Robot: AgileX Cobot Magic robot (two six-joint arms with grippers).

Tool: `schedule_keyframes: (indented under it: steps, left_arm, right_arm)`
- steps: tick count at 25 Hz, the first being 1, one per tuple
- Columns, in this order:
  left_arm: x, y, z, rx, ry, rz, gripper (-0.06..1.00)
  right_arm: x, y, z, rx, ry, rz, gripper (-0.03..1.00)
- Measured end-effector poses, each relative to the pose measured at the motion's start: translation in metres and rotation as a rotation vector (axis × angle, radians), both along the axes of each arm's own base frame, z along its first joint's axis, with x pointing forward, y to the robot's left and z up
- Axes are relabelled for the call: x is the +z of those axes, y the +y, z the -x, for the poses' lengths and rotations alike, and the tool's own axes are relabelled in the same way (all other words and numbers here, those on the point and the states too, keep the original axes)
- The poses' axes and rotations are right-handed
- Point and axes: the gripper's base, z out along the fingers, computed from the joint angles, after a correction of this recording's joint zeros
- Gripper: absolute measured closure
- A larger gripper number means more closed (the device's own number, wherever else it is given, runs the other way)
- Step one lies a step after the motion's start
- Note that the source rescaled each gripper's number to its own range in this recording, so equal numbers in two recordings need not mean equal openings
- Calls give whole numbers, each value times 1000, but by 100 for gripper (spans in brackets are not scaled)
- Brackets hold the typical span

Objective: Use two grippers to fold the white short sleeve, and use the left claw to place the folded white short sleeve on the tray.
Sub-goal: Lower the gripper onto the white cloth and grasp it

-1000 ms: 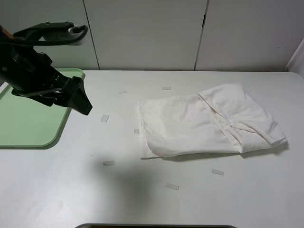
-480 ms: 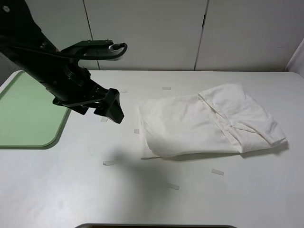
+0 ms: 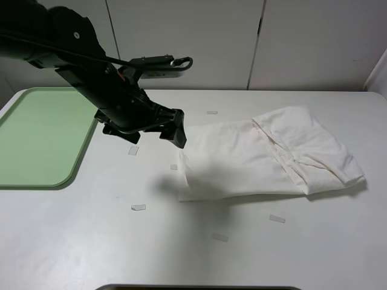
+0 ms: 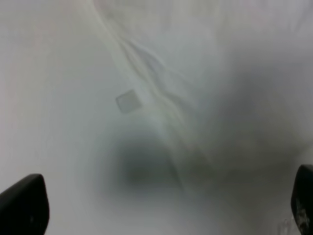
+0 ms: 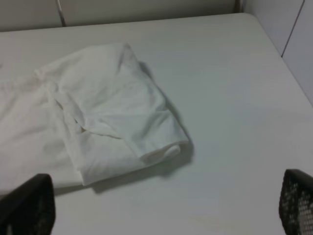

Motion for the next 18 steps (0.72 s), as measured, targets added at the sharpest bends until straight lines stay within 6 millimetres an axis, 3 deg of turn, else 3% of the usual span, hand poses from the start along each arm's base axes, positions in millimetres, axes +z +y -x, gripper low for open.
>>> schedule_keyframes:
  steps: [7, 18]
  left_arm:
    - [-35, -19, -18, 143, 17, 22, -5]
    - [-67, -34, -34, 225, -10, 64, -5]
  right_arm:
    - [0, 0, 0, 0, 0, 0, -3]
    - [0, 0, 0, 0, -1, 0, -3]
